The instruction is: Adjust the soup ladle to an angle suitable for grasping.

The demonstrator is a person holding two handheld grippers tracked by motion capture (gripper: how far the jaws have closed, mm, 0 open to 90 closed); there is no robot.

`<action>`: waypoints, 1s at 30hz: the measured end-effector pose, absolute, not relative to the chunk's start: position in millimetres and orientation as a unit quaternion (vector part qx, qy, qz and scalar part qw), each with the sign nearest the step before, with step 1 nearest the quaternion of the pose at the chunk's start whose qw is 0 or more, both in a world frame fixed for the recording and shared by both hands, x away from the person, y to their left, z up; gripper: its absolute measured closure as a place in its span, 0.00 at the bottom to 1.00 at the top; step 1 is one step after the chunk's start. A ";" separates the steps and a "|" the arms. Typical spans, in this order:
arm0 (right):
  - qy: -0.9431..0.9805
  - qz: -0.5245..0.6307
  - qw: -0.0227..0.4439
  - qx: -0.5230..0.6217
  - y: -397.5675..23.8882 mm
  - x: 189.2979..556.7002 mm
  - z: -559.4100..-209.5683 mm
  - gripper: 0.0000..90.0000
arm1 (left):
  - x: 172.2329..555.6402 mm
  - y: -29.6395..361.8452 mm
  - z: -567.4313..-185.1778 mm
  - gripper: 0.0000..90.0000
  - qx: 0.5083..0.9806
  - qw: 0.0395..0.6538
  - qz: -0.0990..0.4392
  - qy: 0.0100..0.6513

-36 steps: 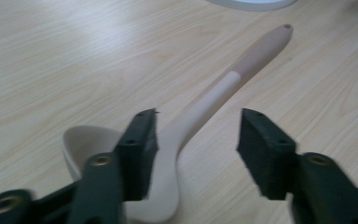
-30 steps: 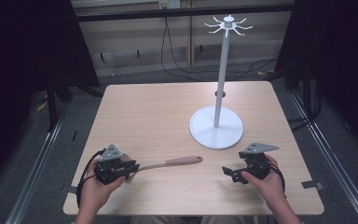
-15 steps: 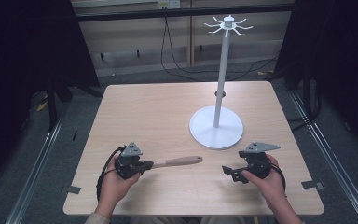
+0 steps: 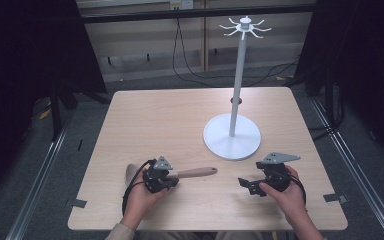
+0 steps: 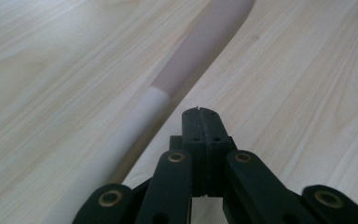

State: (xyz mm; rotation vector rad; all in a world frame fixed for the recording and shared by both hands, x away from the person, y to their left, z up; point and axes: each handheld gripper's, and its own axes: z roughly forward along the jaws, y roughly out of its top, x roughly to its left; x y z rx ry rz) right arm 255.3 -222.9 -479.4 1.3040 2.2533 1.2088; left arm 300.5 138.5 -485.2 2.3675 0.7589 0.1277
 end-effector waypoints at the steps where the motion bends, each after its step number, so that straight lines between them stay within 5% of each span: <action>1: 0.778 0.418 0.136 0.449 -223.1 255.4 -479.3 0.08 | 301.6 136.0 -487.0 1.00 0.902 0.321 0.046 0.285; 30: 0.779 0.415 0.135 0.451 -222.9 256.0 -482.2 0.08 | 330.9 113.5 -491.1 1.00 0.878 0.319 0.104 0.342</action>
